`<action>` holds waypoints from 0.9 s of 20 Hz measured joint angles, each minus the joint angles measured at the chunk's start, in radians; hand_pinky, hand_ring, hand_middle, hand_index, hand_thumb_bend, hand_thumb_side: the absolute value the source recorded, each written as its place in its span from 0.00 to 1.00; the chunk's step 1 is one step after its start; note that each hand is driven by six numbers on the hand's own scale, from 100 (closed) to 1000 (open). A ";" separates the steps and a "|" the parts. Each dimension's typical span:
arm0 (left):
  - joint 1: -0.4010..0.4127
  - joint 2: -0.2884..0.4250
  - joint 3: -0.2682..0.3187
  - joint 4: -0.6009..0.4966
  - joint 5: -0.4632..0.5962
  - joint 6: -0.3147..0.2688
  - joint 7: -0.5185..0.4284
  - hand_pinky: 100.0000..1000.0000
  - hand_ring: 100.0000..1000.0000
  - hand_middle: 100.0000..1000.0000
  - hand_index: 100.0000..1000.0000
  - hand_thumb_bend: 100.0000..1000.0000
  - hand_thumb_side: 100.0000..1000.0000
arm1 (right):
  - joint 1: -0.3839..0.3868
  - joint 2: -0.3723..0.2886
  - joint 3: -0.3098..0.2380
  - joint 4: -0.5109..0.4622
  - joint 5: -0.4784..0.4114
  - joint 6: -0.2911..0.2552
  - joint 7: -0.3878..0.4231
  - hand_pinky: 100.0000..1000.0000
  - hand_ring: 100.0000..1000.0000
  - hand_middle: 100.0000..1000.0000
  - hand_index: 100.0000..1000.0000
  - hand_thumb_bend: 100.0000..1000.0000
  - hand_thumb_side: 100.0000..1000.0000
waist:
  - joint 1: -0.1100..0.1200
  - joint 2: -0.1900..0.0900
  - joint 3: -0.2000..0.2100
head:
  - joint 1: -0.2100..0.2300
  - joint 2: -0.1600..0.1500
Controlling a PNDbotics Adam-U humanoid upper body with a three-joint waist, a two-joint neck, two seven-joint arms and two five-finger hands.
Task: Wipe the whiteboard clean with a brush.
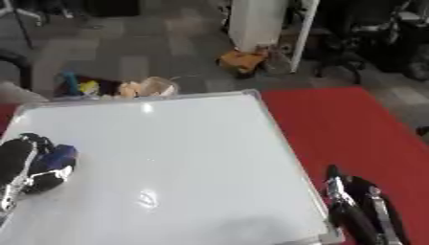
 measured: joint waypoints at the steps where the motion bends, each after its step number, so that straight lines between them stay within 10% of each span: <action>1: 0.003 0.003 0.005 0.000 0.003 0.006 0.002 0.49 0.46 0.41 0.50 0.37 0.27 | 0.000 0.000 -0.001 0.000 0.000 0.000 0.000 0.00 0.00 0.00 0.32 0.00 0.50 | 0.000 0.000 0.001 | 0.000 0.000; 18: 0.010 0.017 0.022 0.000 0.023 0.016 0.002 0.49 0.47 0.41 0.50 0.35 0.27 | 0.000 0.000 -0.005 0.000 0.000 0.000 0.000 0.00 0.00 0.00 0.32 0.00 0.50 | -0.001 0.000 0.003 | -0.001 0.000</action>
